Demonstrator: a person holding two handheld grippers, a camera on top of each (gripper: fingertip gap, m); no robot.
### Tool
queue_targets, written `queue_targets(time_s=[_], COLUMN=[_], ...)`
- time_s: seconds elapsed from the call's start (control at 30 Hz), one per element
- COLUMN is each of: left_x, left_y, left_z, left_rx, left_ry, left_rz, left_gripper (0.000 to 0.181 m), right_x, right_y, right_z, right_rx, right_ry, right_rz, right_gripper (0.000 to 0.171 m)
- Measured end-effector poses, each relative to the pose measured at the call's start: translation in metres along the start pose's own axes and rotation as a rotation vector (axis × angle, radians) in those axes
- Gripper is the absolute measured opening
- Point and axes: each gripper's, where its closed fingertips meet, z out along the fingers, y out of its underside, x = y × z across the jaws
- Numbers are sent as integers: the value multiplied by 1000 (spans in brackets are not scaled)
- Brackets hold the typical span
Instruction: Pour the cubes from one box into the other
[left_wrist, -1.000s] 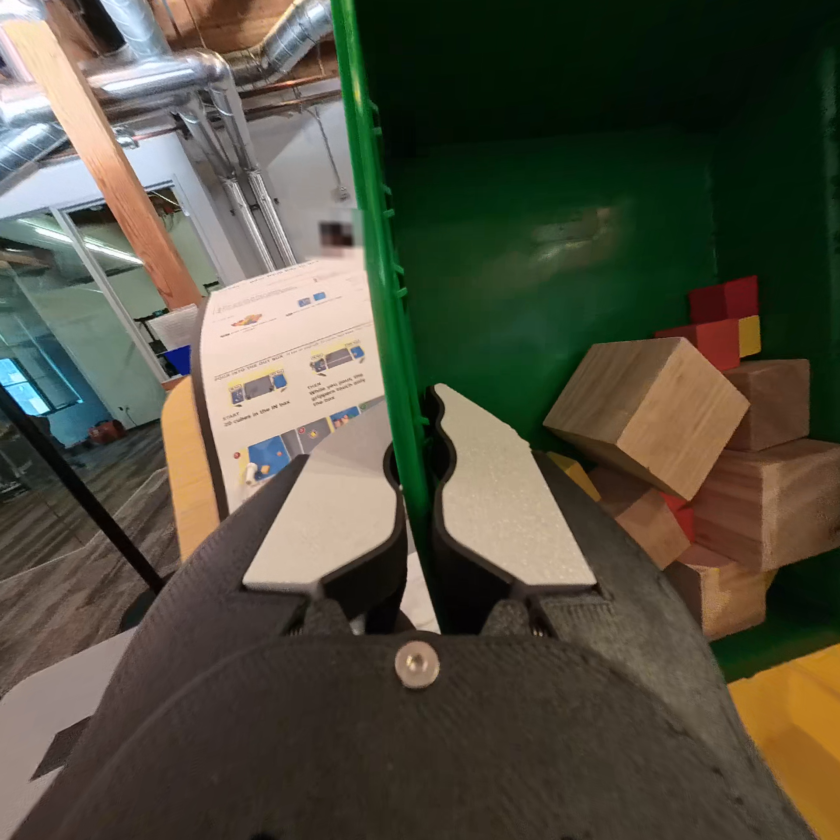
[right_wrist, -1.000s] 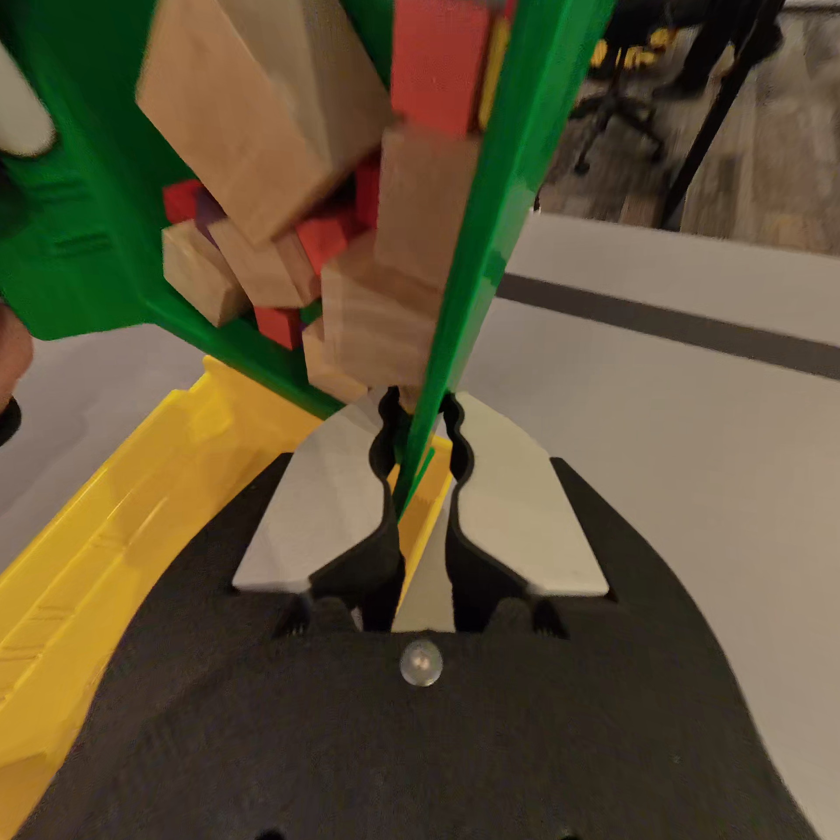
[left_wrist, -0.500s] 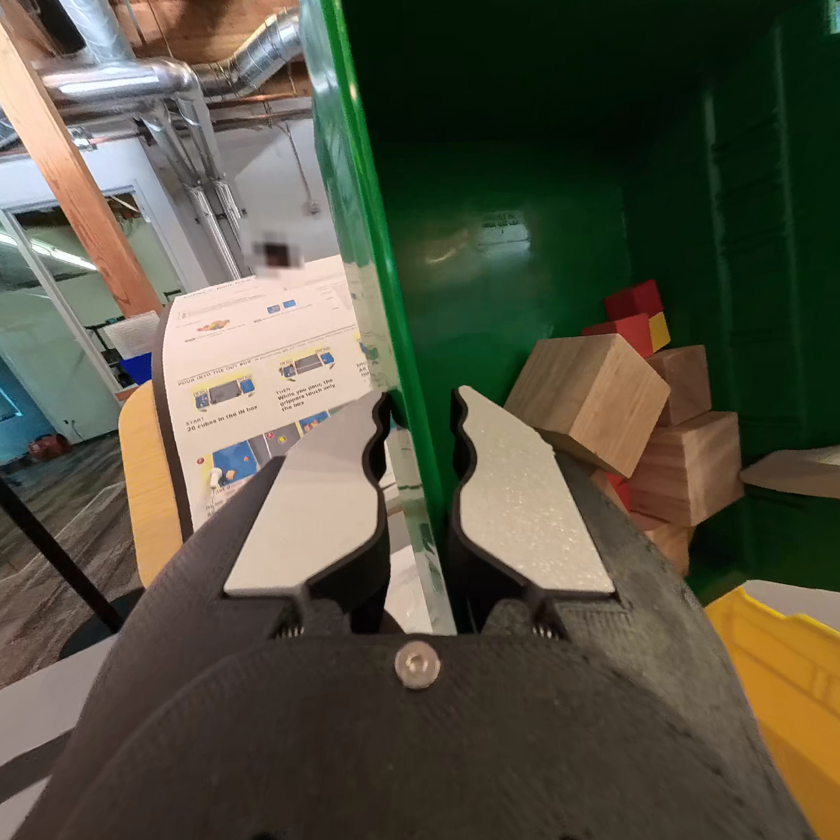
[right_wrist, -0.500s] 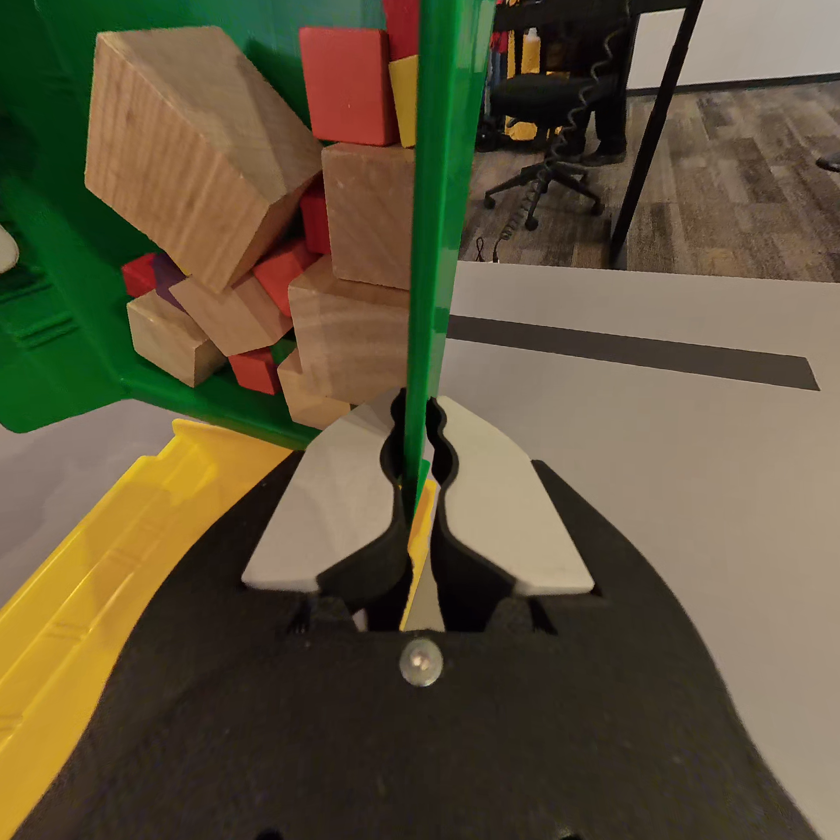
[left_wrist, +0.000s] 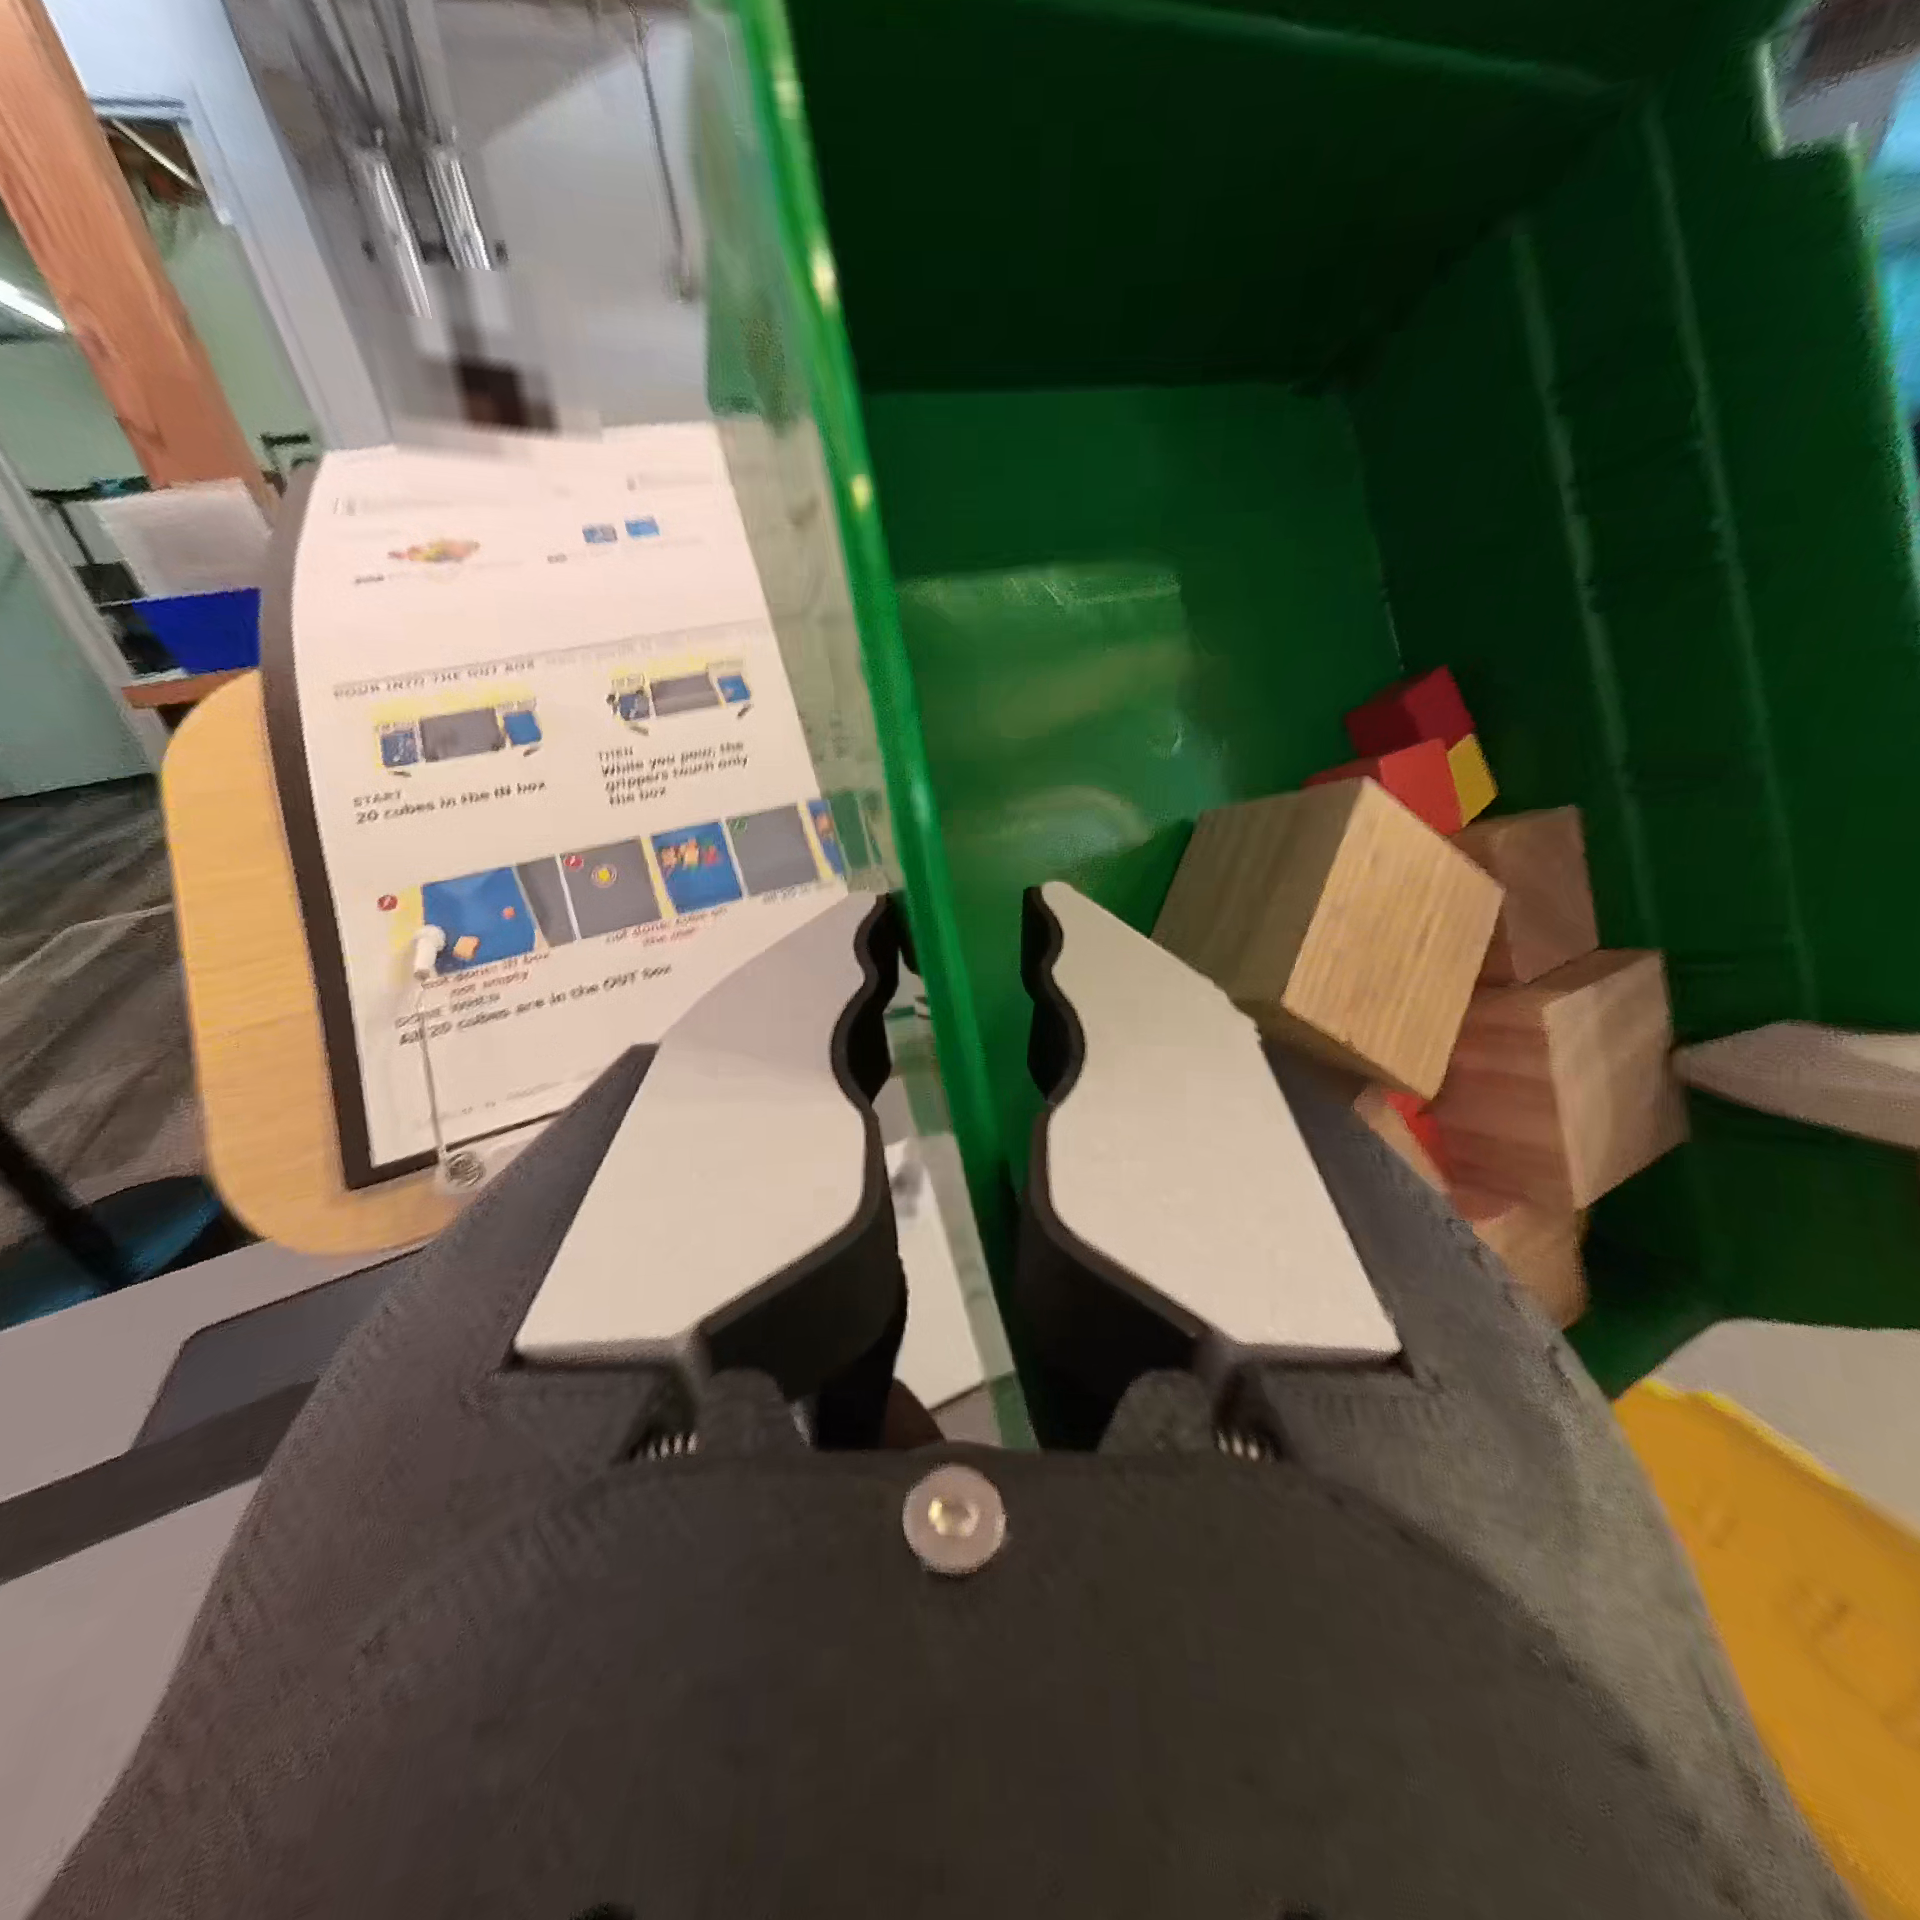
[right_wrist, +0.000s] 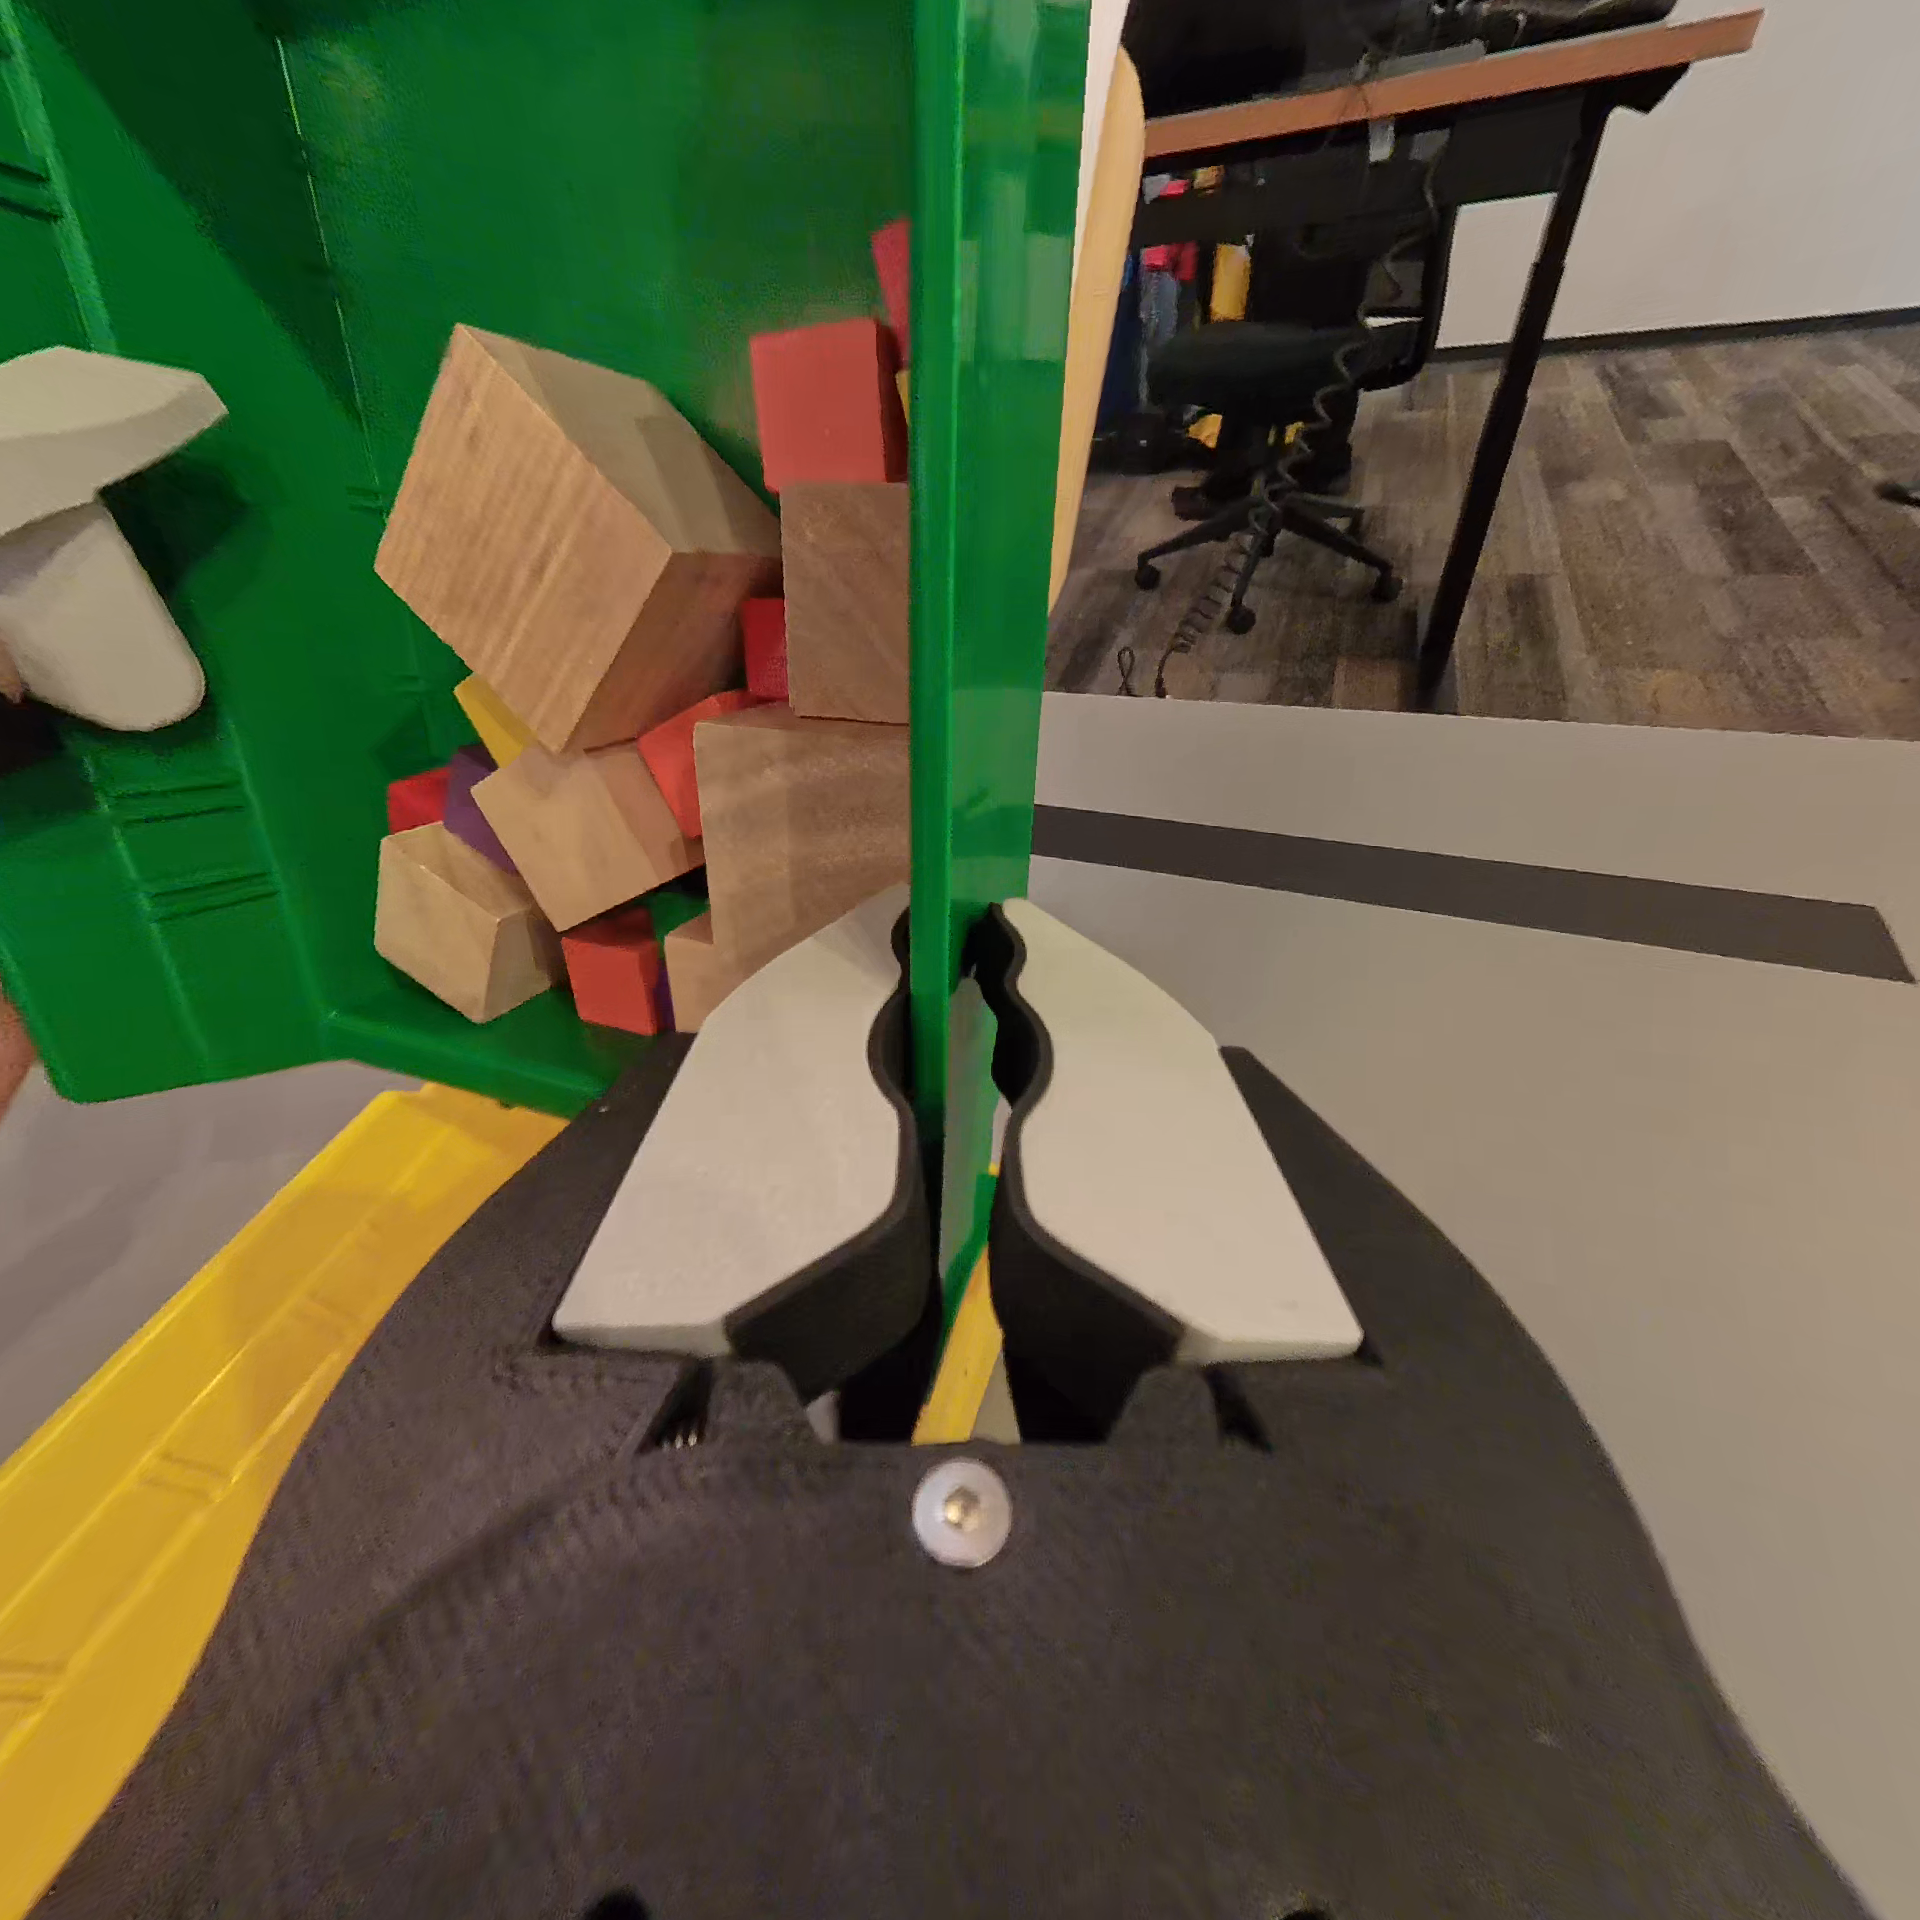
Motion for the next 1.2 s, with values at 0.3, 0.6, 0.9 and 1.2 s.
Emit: queue_targets(time_s=[0.3,0.6,0.9,1.2], left_x=[18,13,10,11], left_y=[-25,-23,-19,-17], left_z=[-14,-12,-11,-14], left_rx=[205,188,205,237], left_ry=[107,51,-3,-2], left_rz=[56,127,134,164], left_gripper=[28,20,17,17], right_x=[-2,-11,-9,-13], right_y=[10,17,16,18], right_z=[1,1,3,2], right_rx=[-30,-41,-78,-68], right_ry=[-64,-117,-122,-183], right_rz=[8,-27,-41,-50], right_gripper=[5,8,10,16])
